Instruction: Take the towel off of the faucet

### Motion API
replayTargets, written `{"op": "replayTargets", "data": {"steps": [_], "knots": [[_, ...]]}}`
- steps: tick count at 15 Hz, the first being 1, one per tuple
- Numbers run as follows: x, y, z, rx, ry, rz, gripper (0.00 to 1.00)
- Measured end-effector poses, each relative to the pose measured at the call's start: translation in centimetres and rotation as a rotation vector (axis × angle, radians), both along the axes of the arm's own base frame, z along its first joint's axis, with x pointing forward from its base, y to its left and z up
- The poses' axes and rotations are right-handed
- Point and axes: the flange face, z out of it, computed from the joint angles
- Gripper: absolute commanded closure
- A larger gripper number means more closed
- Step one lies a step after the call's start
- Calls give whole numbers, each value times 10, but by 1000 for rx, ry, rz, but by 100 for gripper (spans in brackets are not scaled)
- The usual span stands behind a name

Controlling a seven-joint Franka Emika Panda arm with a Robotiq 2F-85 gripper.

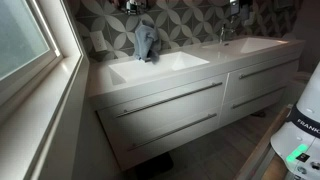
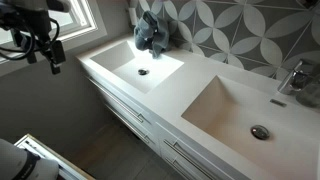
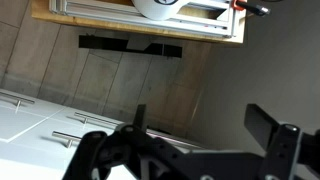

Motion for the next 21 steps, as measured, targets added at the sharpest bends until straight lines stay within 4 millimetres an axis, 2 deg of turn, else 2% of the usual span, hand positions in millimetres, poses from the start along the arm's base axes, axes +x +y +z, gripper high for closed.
{"op": "replayTargets", "data": {"steps": [13,16,21], "knots": [[4,0,0,-2,-20,9,0],[27,7,3,-14,-99,58,0],[95,18,19,-54,-210,129,0]]}}
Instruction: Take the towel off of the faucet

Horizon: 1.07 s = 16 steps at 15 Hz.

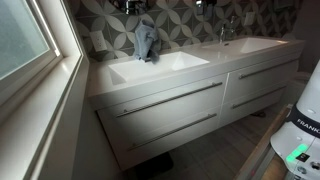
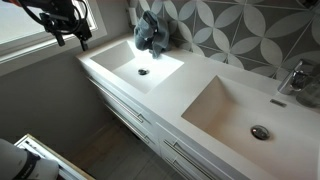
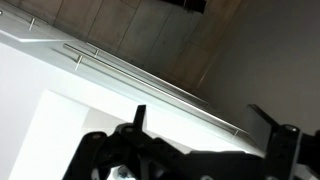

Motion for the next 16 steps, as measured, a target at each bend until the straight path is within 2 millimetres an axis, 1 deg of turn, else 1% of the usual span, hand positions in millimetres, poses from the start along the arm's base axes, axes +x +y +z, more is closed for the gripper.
{"op": "replayTargets", "data": {"steps": [5,8,11,14,16], "knots": [[66,-9,21,-30,-104,11,0],[103,-12,28,-48,-163,12,0],[139,-14,24,-67,-222,8,0],[171,-12,13,-79,-277,6,0],[190,-9,3,-81,-308,6,0]]}}
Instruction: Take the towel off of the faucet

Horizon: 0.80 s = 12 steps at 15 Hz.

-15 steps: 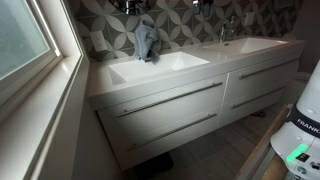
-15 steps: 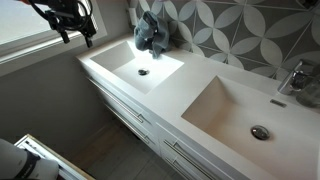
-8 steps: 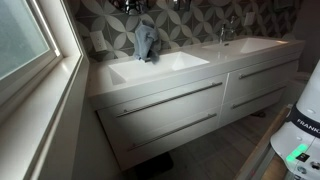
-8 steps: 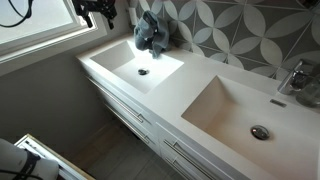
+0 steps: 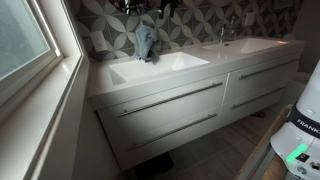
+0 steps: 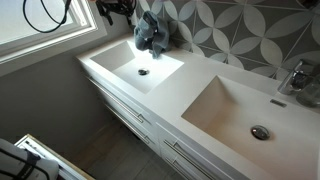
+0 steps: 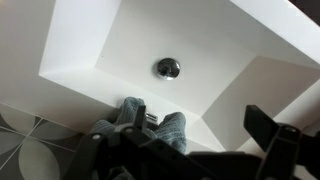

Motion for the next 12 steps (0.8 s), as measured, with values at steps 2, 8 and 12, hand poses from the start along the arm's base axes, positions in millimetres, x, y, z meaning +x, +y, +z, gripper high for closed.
{"op": "replayTargets", "data": {"steps": [2,8,12], "knots": [[16,2,-10,-4,-31,1,0],[31,3,-19,-3,-62,29,0],[31,3,-18,-4,-64,30,0]]}}
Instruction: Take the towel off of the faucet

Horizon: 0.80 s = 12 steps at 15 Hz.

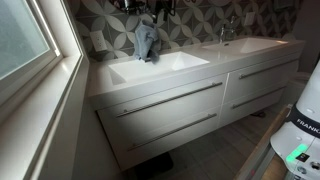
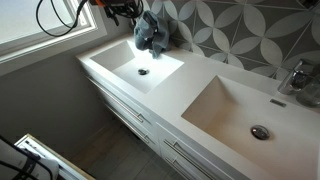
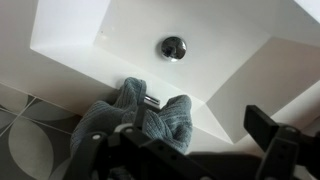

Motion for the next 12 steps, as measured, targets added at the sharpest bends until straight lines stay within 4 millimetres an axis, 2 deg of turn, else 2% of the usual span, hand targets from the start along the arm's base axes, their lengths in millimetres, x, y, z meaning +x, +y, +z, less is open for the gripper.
{"op": "replayTargets", "data": {"steps": [3,8,12], "knots": [[6,-1,-3,0,-28,-17,0],[42,-8,-11,0,-160,-83,0],[68,-4,-19,14,-232,-108,0]]}}
